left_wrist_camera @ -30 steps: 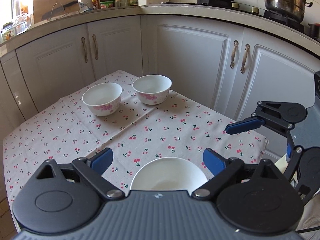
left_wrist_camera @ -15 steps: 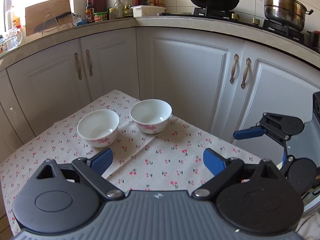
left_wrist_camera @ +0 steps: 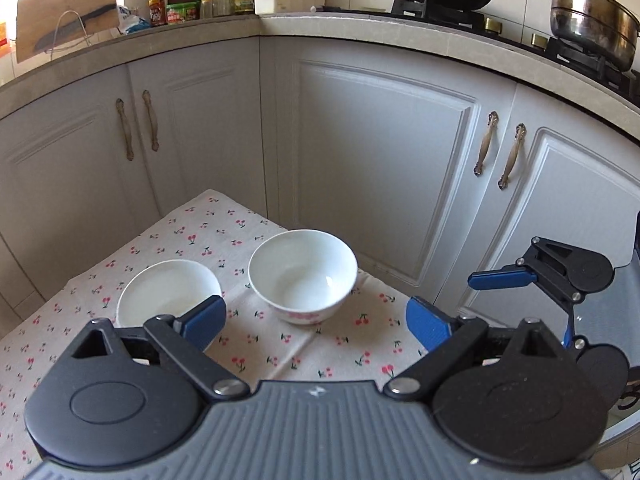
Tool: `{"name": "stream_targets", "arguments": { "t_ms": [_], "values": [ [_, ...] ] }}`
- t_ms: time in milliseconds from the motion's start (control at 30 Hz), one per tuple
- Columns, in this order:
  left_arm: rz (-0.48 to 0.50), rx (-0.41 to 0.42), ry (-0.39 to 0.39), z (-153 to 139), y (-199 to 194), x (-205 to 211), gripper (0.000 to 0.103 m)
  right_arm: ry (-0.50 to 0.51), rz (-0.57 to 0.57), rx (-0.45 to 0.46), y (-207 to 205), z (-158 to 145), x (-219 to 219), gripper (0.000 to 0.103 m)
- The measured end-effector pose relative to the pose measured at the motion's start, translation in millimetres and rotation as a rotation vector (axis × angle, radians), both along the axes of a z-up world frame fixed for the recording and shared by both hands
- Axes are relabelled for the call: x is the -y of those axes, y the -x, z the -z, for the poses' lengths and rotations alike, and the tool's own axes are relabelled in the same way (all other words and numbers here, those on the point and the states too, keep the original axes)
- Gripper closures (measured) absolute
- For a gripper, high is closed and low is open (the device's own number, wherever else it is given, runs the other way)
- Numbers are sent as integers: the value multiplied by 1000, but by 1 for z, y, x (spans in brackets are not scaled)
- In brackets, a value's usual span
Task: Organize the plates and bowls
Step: 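Move the left tool to another pink-flowered bowl and grasp its rim, then lift the second bowl with the left tool and carry it toward the first bowl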
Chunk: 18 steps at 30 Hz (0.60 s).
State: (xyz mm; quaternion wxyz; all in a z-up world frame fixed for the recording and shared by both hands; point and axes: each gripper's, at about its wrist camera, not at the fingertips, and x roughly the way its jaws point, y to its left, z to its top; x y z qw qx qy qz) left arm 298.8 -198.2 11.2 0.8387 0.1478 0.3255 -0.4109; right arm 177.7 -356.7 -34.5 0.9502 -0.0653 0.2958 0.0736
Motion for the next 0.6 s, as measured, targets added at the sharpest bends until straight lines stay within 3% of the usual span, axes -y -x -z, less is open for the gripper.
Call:
{"name": "stream_targets", "arguments": {
  "t_ms": [600],
  "values": [
    [22, -88, -100, 53, -82, 60, 7, 33, -94, 3, -77, 28, 26, 0]
  ]
}}
